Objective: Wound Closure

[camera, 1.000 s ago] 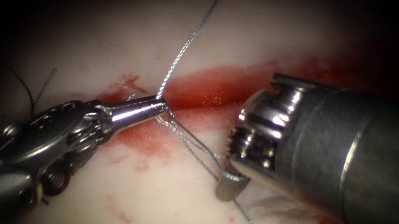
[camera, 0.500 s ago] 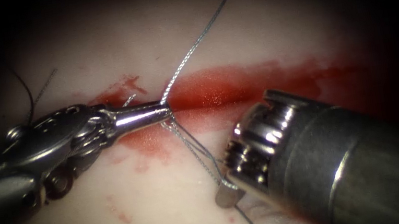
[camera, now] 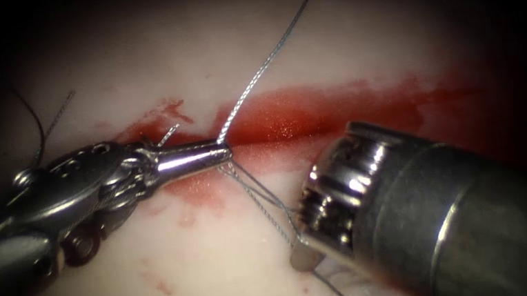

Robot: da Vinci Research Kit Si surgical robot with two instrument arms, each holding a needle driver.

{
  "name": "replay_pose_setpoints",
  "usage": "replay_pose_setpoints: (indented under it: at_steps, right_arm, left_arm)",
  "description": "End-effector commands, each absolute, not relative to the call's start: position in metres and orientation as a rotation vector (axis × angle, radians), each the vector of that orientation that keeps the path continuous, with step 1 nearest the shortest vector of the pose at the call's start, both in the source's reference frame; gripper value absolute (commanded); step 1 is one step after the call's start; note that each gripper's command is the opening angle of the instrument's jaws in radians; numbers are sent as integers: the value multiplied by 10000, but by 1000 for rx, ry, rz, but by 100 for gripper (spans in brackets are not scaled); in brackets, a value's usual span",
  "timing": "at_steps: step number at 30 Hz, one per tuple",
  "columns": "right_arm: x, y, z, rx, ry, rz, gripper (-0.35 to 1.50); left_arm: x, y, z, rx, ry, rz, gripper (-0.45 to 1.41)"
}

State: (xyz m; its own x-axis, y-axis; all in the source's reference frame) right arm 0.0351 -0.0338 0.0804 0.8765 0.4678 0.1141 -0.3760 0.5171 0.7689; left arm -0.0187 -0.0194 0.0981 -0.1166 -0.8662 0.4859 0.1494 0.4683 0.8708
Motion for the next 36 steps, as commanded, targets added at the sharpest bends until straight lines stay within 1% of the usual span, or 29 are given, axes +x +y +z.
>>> replay_pose_setpoints:
  at_steps: [1,8,13,14,15,16,17,18,20,21,22,23,24,27,31,34,36]
  right_arm:
    - [358,-317,798,878,133,522,-35]
    - [354,-281,767,793,285,623,-35]
    - [348,-280,768,754,244,645,-35]
    - [347,-284,770,762,222,658,-21]
    - [346,-288,773,768,206,650,24]
    - [345,-293,775,767,202,641,57]
    - [345,-296,777,763,203,640,83]
    - [346,-299,778,755,207,643,89]
    - [348,-303,779,758,213,644,79]
    - [349,-304,779,759,215,645,69]
    - [350,-305,778,764,217,652,37]
    - [350,-306,777,775,214,649,-1]
    - [350,-306,776,784,220,643,-35]
    - [350,-302,773,801,239,649,-35]
    - [347,-291,776,743,305,701,-35]
    - [343,-284,790,680,375,784,-35]
    - [341,-279,803,724,476,864,-35]
  left_arm:
    - [-190,-182,977,670,-1424,-986,-45]
    - [-184,-184,980,641,-1373,-964,-45]
    - [-184,-184,982,636,-1367,-965,-45]
    - [-184,-184,982,636,-1367,-965,-45]
    - [-184,-184,982,636,-1367,-965,-45]
    - [-184,-184,982,636,-1367,-965,-45]
    - [-184,-184,982,636,-1367,-965,-45]
    - [-184,-184,982,636,-1367,-965,-45]
    - [-184,-184,982,636,-1367,-965,-45]
    - [-184,-184,982,636,-1367,-966,-45]
    - [-185,-184,982,635,-1367,-966,-45]
    - [-185,-184,982,635,-1367,-966,-45]
    - [-185,-184,982,635,-1367,-966,-45]
    - [-185,-185,982,635,-1364,-965,-45]
    - [-176,-189,979,647,-1364,-954,-45]
    - [-164,-192,975,654,-1363,-951,-45]
    - [-157,-191,970,667,-1361,-973,-45]
